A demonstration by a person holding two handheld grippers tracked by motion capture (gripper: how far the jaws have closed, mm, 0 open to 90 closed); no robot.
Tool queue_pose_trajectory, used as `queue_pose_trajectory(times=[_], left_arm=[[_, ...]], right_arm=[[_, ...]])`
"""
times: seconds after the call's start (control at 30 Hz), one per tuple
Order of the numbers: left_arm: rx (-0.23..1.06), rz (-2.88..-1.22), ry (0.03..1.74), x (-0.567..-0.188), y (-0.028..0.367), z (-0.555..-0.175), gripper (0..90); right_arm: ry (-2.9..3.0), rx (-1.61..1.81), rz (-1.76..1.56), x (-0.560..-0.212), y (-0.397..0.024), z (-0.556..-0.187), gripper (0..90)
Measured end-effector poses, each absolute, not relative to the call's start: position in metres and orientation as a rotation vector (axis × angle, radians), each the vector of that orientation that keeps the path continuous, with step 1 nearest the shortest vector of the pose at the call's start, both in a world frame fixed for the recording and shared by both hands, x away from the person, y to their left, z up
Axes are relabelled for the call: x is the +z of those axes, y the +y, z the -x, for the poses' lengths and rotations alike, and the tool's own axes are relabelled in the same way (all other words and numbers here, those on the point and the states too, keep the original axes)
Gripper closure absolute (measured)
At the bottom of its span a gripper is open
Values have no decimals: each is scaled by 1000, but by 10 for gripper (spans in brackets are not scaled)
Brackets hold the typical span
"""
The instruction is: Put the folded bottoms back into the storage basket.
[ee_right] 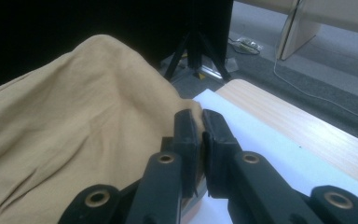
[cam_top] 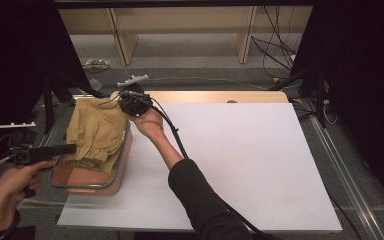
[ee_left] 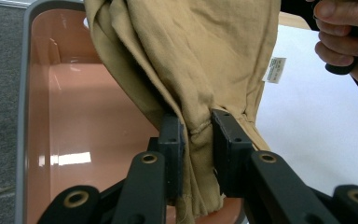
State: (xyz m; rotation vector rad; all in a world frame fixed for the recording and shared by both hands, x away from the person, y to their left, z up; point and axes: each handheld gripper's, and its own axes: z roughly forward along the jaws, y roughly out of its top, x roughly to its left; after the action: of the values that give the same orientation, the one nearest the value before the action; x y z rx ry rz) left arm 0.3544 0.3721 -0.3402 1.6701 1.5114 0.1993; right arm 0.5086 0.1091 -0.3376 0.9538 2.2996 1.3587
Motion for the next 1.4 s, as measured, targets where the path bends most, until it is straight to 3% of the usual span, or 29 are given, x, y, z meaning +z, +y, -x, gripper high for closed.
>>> queue_pose_trajectory(times=[1.4], left_arm=[[204, -1700, 1574, -350, 381, -356, 742]], right_arm=[[2333, 1357, -944, -351, 124, -506, 852]])
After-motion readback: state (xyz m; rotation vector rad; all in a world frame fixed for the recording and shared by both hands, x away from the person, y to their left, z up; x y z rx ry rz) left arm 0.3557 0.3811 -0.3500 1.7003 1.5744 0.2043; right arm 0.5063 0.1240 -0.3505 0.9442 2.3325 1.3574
